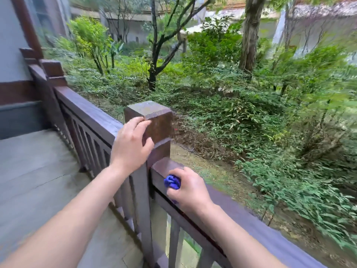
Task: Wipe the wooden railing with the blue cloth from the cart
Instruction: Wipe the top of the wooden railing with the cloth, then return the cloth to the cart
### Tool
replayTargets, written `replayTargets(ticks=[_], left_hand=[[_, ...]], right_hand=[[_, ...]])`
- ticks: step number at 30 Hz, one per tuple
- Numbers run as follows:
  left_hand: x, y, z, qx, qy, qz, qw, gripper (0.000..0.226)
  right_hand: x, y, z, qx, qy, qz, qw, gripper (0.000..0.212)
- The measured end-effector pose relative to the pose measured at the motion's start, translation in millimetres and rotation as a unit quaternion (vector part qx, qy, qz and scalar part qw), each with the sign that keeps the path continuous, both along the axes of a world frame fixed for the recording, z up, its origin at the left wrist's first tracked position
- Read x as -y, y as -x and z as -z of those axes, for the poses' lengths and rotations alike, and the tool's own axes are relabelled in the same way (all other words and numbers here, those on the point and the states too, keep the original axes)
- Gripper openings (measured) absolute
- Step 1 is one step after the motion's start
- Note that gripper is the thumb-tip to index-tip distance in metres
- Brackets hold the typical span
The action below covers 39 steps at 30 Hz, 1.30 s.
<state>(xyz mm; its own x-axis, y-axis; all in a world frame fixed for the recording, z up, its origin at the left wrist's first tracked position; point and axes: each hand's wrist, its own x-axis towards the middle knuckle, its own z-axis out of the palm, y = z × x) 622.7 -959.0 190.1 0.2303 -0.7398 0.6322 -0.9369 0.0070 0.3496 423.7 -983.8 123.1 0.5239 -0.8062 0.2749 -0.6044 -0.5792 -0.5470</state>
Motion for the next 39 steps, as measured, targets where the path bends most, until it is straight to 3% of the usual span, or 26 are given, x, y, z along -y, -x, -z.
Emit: replayTargets(ticks=[6, 12, 33, 39], left_hand=[[-89, 27, 34, 0.016, -0.089, -0.173, 0.981, 0.055], [-169, 35, 43, 0.037, -0.178, -0.271, 0.945, 0.066], [-426, 65, 63, -0.019, -0.243, -0.425, 0.872, 0.068], [-483, 98, 71, -0.05, -0.249, -0.49, 0.834, 0.068]], right_hand=[[-13, 8, -16, 0.012, 0.014, -0.069, 0.997, 0.043], [-53, 0, -19, 0.01, 0.008, -0.141, 0.99, 0.041], [-274, -45, -27, -0.015, 0.018, -0.32, 0.947, 0.04], [-319, -46, -27, -0.008, 0.024, -0.396, 0.918, 0.042]])
